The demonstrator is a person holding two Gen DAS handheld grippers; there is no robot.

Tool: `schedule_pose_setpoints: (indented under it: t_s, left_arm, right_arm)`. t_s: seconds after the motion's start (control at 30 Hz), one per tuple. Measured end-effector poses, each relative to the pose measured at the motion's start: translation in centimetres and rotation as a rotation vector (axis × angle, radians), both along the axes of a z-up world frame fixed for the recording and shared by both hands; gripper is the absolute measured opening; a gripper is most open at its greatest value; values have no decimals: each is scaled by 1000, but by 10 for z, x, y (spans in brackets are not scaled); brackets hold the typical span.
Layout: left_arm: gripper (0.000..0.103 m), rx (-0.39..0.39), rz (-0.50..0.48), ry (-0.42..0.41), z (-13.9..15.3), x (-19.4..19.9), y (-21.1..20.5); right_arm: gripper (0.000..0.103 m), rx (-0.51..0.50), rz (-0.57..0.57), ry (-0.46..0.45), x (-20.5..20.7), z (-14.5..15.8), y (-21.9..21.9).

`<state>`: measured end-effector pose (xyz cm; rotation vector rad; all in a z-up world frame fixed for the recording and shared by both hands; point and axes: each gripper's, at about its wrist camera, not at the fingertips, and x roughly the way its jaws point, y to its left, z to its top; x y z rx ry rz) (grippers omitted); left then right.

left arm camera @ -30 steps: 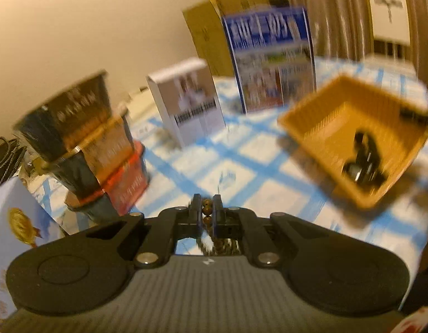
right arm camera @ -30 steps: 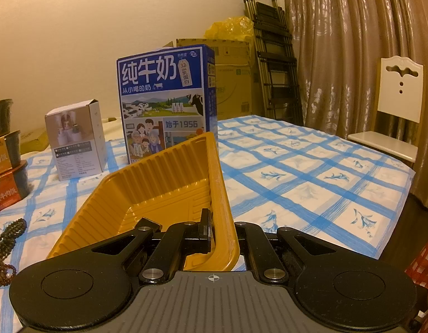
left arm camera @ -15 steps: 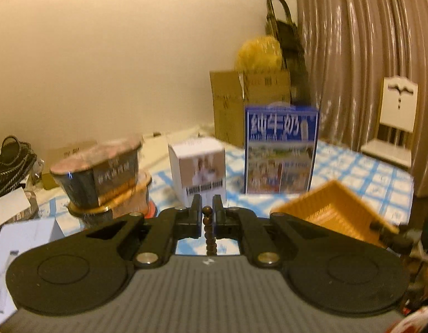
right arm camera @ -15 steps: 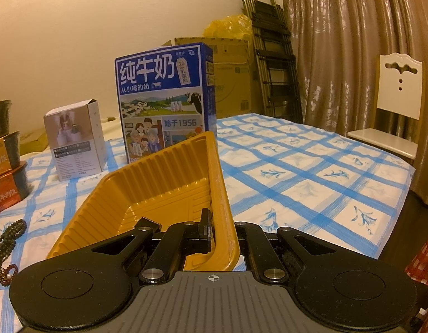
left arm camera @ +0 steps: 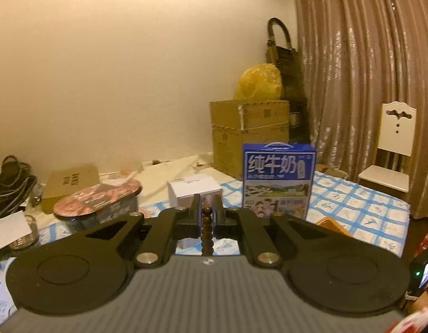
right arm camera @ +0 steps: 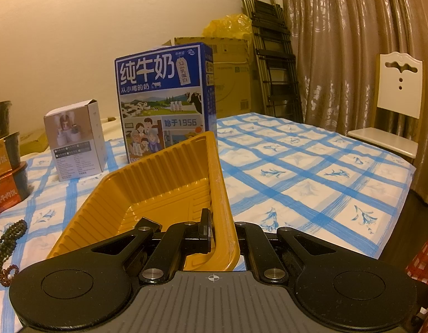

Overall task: Organize jewelry
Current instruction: 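Lift the bead strand high with the left tool, then lower the bead strand into the orange tray and open the left tool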

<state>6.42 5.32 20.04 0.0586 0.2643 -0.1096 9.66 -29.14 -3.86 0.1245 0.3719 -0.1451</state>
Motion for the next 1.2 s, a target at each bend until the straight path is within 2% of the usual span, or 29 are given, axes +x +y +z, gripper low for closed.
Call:
schedule_pose_setpoints:
  t_s: [0.33, 0.5, 0.73, 0.93, 1.07, 1.2]
  left_arm:
    - [6, -56, -128, 6, 1, 17, -32]
    - [6, -94, -247, 6, -4, 31, -62]
    - [6, -190, -403, 50, -23, 55, -116]
    - [6, -246, -469, 140, -50, 82, -154]
    - [6, -302, -484, 256, -84, 107, -169]
    - [6, -341, -454, 374, -120, 129, -177]
  right_arm:
    - [5, -1, 4, -5, 0, 4, 3]
    - [5, -8, 9, -12, 0, 7, 5]
    - [6, -29, 24, -30, -1, 11, 10]
    - [6, -18, 26, -30, -2, 12, 8]
    - [6, -12, 25, -28, -2, 12, 7]
    - [6, -1, 22, -24, -1, 11, 6]
